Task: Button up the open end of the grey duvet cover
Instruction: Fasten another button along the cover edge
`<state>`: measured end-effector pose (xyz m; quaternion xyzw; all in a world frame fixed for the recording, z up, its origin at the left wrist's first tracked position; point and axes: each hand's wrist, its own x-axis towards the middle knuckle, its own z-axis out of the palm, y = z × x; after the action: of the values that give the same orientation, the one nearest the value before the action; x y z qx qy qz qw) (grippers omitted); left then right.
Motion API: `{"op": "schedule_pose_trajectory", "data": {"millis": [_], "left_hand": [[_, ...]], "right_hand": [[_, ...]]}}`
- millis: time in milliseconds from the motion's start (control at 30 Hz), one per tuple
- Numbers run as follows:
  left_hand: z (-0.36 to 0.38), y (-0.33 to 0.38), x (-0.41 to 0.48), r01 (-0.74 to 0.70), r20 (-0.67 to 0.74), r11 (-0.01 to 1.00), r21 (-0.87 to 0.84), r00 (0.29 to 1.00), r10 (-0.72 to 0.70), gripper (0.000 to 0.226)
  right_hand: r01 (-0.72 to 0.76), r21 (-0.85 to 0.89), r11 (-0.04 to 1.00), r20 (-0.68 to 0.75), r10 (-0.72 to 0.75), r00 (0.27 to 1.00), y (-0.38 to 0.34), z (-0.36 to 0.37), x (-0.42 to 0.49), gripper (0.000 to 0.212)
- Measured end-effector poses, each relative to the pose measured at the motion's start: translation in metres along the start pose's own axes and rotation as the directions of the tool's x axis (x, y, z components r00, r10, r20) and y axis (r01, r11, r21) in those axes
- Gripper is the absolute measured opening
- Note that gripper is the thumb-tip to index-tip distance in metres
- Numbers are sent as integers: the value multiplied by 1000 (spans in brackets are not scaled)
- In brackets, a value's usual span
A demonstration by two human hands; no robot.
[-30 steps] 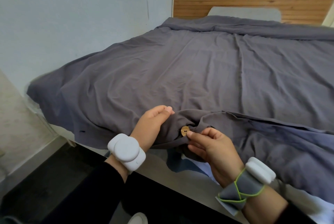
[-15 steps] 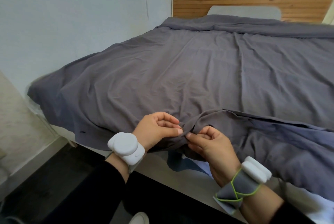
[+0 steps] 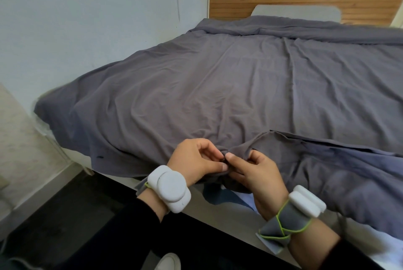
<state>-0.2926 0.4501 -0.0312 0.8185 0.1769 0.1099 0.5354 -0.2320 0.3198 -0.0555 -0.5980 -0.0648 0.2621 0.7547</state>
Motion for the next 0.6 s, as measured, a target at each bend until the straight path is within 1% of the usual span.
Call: {"op": "schedule_pose_trajectory", "data": {"millis": [67, 167, 300, 467, 600], "left_hand": [[-2, 0, 1, 2, -27, 1000, -15, 1000, -2, 15], [-8, -1, 3, -12, -83, 999, 29, 996, 15, 7], [-8, -3, 3, 29, -62, 999, 28, 998, -27, 9], [-3, 0, 8, 108, -79, 993, -41, 991, -111, 11], [-3, 1, 12, 187, -86, 980, -71, 977, -193, 11]], "right_hand": [[-3, 31, 1000, -4, 3, 1000, 1, -1, 2, 17], [2, 39, 999, -3, -2, 1000, 4, -3, 6, 13], [16, 20, 1000, 18, -16, 1000, 7, -3, 7, 5], [20, -10, 1000, 36, -20, 999, 7, -3, 8, 8], [35, -61, 998, 46, -32, 998, 5, -2, 5, 20]]}}
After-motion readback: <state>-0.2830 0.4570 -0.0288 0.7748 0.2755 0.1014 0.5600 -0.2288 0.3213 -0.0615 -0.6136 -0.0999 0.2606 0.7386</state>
